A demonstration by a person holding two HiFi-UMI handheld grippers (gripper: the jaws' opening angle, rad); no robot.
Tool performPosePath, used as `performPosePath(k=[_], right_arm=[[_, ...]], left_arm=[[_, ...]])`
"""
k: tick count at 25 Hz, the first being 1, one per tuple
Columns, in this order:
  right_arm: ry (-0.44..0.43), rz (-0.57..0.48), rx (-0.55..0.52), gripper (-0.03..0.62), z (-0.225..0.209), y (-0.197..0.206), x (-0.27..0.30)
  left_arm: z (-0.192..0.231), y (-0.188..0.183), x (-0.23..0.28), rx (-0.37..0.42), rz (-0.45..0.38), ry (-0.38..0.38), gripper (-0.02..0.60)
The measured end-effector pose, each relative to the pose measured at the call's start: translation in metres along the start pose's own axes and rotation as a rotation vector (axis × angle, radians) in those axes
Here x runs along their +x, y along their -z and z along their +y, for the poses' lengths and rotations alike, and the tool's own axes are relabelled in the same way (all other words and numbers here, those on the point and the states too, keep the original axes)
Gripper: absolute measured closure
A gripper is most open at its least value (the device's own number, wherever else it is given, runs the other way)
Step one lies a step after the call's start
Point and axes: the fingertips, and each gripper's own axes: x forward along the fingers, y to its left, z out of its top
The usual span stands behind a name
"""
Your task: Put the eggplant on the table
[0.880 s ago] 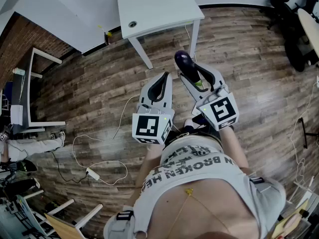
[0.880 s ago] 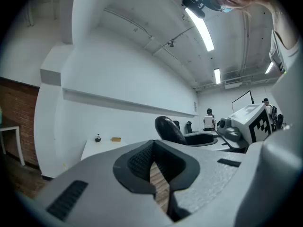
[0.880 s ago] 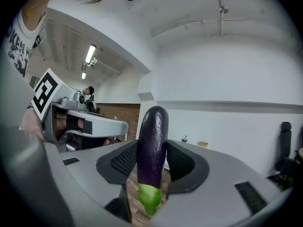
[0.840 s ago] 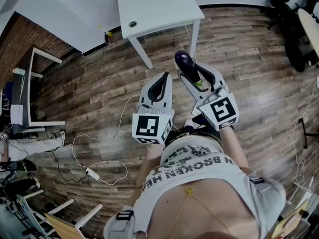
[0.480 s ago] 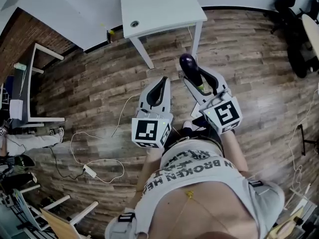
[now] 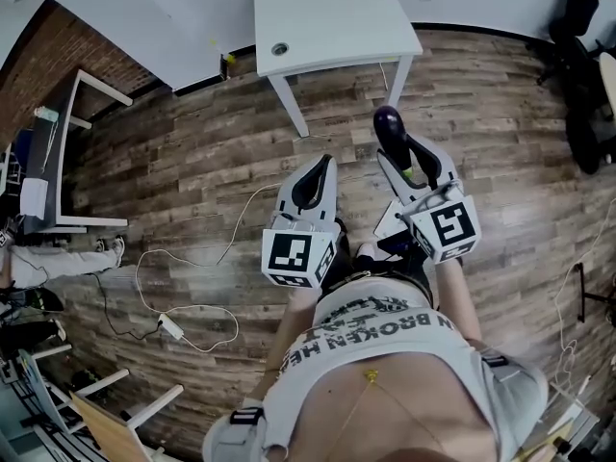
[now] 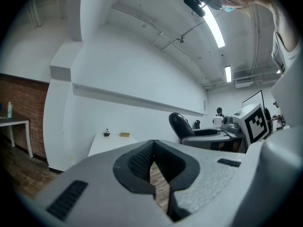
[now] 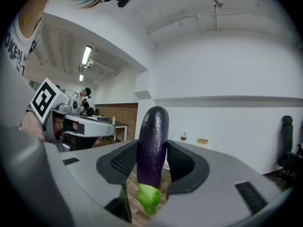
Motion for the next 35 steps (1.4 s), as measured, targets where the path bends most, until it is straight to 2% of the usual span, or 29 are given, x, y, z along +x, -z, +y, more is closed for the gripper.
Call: performPosePath(k=[13,19,25,35], right_arm=[[0.083,-0.03,-0.017,0.407,-0.029,-0.025,0.12],[0.092,-0.024,0.003,0.407,-0.025,-0.027,0.17],[0.104,-0.001,0.024,0.407,-0.017,-0.019,0.205],[0.103,0.043,0.012,0.406,-0.015,-0.015,0.225]], left_arm=[[0.091,-0.031,0.089,0.041,-0.032,0.137,0.575],[0.132,-0.034,0.113,0.043,-0.01,0.181,0.575],[0.165,-0.026,0.123,0.034,0.009,0.206,0.575],[0.187,-0.024,0.13,-0.001,0.012,0.21,0.575]])
